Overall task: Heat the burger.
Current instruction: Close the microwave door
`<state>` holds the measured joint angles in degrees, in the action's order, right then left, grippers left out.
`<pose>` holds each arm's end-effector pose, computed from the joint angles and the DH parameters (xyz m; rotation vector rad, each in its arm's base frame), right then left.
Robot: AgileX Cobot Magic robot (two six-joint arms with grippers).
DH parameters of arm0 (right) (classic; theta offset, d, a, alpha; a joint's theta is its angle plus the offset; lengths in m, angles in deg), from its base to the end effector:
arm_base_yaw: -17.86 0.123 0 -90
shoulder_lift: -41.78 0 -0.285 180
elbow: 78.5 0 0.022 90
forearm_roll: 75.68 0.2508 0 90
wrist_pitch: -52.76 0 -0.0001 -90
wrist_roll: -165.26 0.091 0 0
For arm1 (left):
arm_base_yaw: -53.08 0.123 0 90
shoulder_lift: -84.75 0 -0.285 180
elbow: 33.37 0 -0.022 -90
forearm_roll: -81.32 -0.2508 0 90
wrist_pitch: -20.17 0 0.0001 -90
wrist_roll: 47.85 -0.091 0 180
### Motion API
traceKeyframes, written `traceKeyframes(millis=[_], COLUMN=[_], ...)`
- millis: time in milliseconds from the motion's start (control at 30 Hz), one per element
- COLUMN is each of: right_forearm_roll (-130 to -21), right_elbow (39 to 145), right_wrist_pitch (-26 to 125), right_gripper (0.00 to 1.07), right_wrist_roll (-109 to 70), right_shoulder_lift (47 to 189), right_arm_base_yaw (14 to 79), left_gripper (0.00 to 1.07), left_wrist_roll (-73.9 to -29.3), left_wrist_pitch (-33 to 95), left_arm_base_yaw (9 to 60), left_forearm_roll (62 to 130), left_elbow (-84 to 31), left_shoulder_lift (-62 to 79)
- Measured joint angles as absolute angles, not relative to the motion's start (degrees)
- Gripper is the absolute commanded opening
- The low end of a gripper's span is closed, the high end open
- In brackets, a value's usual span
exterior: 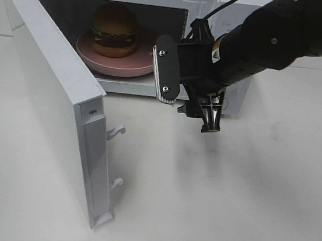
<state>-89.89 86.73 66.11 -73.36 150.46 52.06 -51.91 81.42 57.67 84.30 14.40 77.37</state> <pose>0.3133 0.2066 0.2072 -1.9194 1.4632 -0.3810 -0.0076 -0.0048 0.2805 -0.0061 2.0306 0.0331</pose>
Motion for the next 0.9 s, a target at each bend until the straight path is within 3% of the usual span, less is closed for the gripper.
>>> traceKeyframes(millis=[400, 900], right_forearm_roll=[-90.00, -90.00], right_elbow=[78.20, 73.33], right_wrist_pitch=[65.82, 78.49], right_gripper=[0.74, 0.74], right_wrist_roll=[-63.27, -29.24], right_shoulder_lift=[139.98, 123.76], right_arm_base_yaw=[52.01, 52.01], left_gripper=[0.98, 0.98], left_wrist_roll=[-51.91, -51.91], left_wrist_pitch=[81.42, 81.42], left_arm_base_yaw=[57.67, 57.67], left_forearm_roll=[84.30, 84.30], left_elbow=[14.40, 14.40], left_shoulder_lift=[77.37, 77.37])
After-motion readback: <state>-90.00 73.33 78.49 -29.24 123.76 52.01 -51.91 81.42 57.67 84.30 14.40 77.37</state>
